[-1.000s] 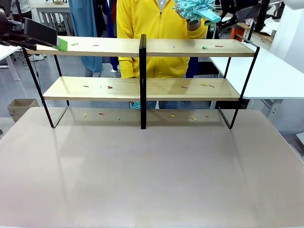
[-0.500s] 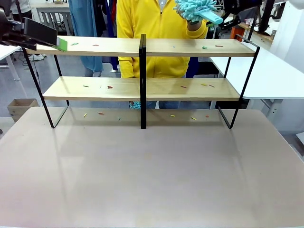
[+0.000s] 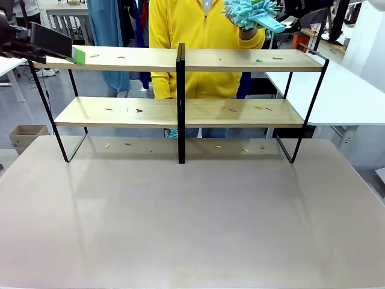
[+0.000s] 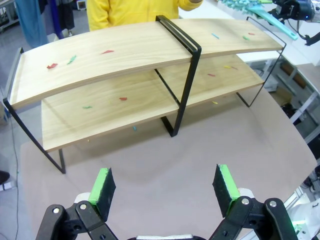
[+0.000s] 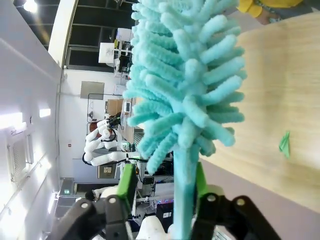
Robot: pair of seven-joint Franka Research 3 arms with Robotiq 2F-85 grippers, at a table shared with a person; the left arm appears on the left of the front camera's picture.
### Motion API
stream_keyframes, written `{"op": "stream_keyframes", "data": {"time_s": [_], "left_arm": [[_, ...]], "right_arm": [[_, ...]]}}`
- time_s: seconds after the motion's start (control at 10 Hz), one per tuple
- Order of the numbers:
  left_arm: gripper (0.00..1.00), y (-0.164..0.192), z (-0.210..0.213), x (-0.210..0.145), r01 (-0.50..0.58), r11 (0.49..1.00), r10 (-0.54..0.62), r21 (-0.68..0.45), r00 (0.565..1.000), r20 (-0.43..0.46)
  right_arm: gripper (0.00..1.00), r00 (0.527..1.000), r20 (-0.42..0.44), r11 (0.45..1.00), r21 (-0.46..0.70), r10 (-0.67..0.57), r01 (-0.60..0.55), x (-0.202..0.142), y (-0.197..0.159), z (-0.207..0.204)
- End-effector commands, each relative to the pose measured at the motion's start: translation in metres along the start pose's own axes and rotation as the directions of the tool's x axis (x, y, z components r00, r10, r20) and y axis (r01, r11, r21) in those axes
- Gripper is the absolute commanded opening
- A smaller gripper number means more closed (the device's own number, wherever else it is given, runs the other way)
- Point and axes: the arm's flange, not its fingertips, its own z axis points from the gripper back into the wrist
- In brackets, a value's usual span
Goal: Clean the shelves.
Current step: Pick up the Duster when the human hands it over.
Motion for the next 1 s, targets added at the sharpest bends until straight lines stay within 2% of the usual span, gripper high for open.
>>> {"op": "stream_keyframes", "data": {"time_s": [0.0, 0.7, 0.8, 0.9], "left_arm": [[1.0, 0.0, 0.0, 0.0, -0.001, 1.0, 0.001, 0.003, 1.0, 0.001], [1.0, 0.0, 0.0, 0.0, -0.001, 1.0, 0.001, 0.003, 1.0, 0.001], [1.0, 0.0, 0.0, 0.0, -0.001, 1.0, 0.001, 0.003, 1.0, 0.001], [1.0, 0.0, 0.0, 0.0, -0.001, 1.0, 0.001, 0.003, 1.0, 0.001]], "right_arm": [[0.0, 0.999, -0.001, 0.999, -0.004, 0.035, -0.035, -0.003, -0.002, 0.005], [0.0, 0.999, -0.023, 0.999, 0.006, 0.035, -0.035, -0.007, -0.003, 0.016], [0.0, 0.997, -0.05, 0.998, 0.01, 0.056, -0.056, -0.017, 0.003, 0.031], [0.0, 0.991, -0.102, 0.995, -0.042, 0.089, -0.094, -0.04, 0.011, 0.061]]}}
